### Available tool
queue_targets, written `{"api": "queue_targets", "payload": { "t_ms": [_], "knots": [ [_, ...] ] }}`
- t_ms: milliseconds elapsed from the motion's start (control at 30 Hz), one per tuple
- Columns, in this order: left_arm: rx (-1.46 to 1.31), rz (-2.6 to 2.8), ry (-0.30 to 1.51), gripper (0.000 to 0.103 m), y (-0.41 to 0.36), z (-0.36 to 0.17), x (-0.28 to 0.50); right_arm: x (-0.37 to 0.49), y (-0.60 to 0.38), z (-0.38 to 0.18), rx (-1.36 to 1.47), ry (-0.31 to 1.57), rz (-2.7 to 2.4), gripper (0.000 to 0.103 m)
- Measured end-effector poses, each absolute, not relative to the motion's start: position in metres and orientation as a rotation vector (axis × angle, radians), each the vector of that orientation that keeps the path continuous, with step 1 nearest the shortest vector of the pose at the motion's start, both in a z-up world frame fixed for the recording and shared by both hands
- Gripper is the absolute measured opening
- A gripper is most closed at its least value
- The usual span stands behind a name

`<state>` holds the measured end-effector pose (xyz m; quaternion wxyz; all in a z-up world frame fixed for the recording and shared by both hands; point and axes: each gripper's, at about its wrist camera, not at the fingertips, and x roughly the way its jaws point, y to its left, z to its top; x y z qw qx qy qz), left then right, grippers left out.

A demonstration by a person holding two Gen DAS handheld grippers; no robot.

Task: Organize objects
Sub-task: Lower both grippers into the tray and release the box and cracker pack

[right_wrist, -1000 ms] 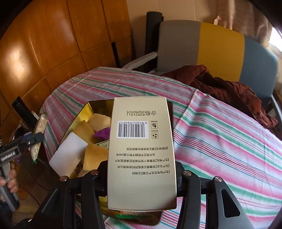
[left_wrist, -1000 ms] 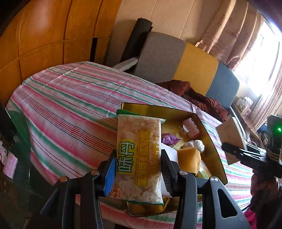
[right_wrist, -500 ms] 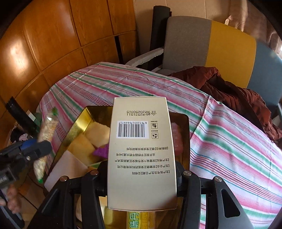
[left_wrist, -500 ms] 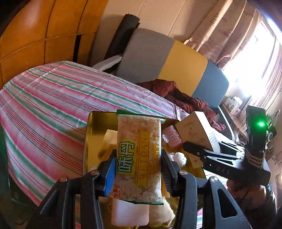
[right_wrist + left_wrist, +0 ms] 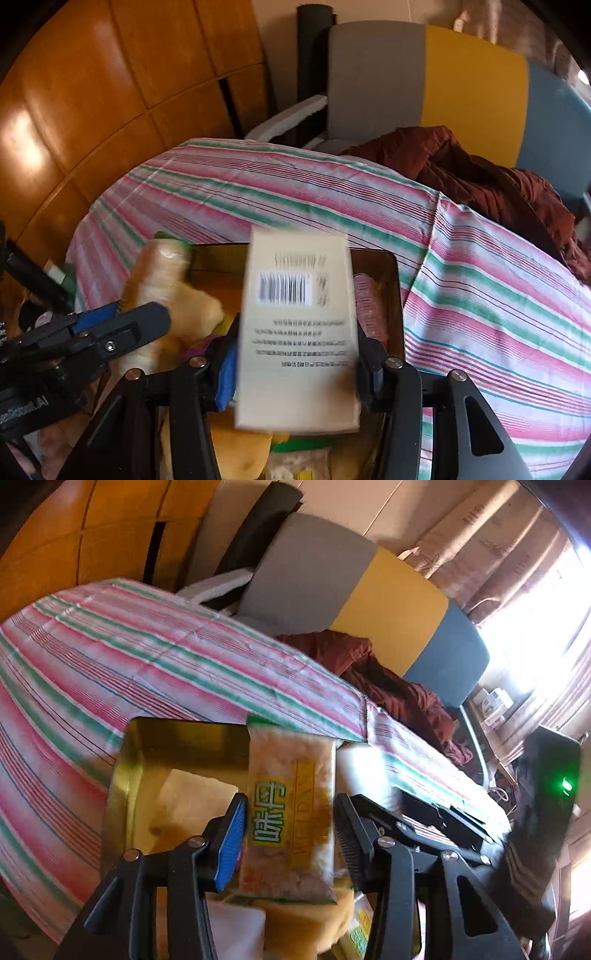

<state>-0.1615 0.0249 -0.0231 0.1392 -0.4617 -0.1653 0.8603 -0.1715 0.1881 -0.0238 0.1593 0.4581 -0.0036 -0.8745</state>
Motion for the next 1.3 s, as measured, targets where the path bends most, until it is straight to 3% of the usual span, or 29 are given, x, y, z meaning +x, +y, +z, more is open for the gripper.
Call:
{"api": "queue_targets", "payload": {
  "t_ms": [133, 667, 1300],
  "knots": [
    [-1.355, 2.467, -0.494, 0.047, 0.029, -0.028, -0.164, -0.170, 0.189, -0.029, 1.318, 0.008, -2.505, 0.050],
    [-1.277, 2.645, -0.260, 0.047, 0.021, -0.013, -0.115, -0.137, 0.196, -0.031, 1.314, 0.032, -2.520, 0.050],
    [-1.133, 2.808, -0.082, 0.055, 0.021, 0.010, -0.054, -0.081, 0.192, -0.017, 1.222, 0.076, -2.604, 0.061]
  ]
}}
